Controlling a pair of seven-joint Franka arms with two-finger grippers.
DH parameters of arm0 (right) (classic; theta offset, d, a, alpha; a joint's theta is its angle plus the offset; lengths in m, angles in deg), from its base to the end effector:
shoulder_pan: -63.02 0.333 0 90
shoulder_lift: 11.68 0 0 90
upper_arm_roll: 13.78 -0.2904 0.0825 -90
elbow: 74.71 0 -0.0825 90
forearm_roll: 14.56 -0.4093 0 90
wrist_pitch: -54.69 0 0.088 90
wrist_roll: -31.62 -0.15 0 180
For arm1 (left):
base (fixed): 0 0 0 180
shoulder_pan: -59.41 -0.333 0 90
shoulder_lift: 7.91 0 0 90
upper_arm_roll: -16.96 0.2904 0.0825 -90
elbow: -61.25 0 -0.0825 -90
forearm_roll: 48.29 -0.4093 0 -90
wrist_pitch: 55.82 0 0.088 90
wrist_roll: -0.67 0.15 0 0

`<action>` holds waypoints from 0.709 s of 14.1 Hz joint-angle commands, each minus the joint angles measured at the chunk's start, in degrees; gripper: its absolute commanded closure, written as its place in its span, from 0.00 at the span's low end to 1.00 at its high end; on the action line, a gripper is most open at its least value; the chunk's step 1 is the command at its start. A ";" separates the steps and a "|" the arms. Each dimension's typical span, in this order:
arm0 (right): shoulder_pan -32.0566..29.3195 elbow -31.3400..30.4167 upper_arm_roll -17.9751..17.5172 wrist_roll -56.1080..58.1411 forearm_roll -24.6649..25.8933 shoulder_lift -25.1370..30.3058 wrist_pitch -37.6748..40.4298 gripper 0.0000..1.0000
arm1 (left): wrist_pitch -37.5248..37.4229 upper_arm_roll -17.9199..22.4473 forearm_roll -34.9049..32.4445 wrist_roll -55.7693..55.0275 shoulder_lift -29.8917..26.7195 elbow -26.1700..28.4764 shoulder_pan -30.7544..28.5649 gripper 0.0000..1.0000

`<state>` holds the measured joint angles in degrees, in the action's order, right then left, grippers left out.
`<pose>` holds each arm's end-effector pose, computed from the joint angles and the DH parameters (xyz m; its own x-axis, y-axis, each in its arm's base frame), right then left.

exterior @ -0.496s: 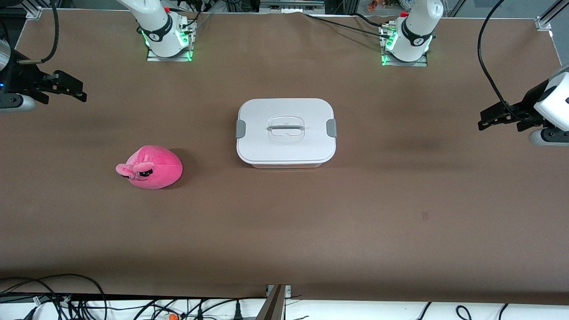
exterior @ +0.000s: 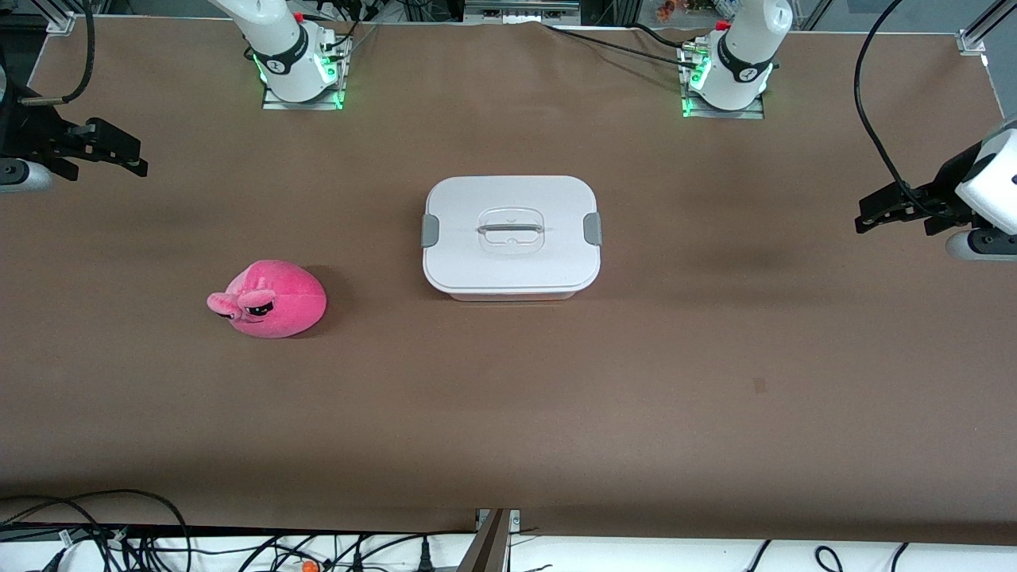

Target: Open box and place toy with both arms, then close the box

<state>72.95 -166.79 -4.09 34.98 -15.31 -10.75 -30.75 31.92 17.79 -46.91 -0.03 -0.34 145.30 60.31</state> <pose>0.5613 0.0038 0.5408 0.9931 0.0641 -0.0986 0.0623 -0.9978 -0.0216 0.6091 -0.0049 0.5253 0.9976 0.0100 -0.0679 0.0115 -0.9997 0.0213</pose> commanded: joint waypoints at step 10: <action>0.36 1.73 -0.37 0.41 0.84 -1.45 0.62 0.00 | -0.29 -0.04 -0.41 -0.26 0.95 -1.88 -0.11 0.00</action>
<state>72.99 -166.74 -4.24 34.98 -15.30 -11.44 -30.75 31.92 17.80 -46.91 -0.03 -0.28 145.21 60.29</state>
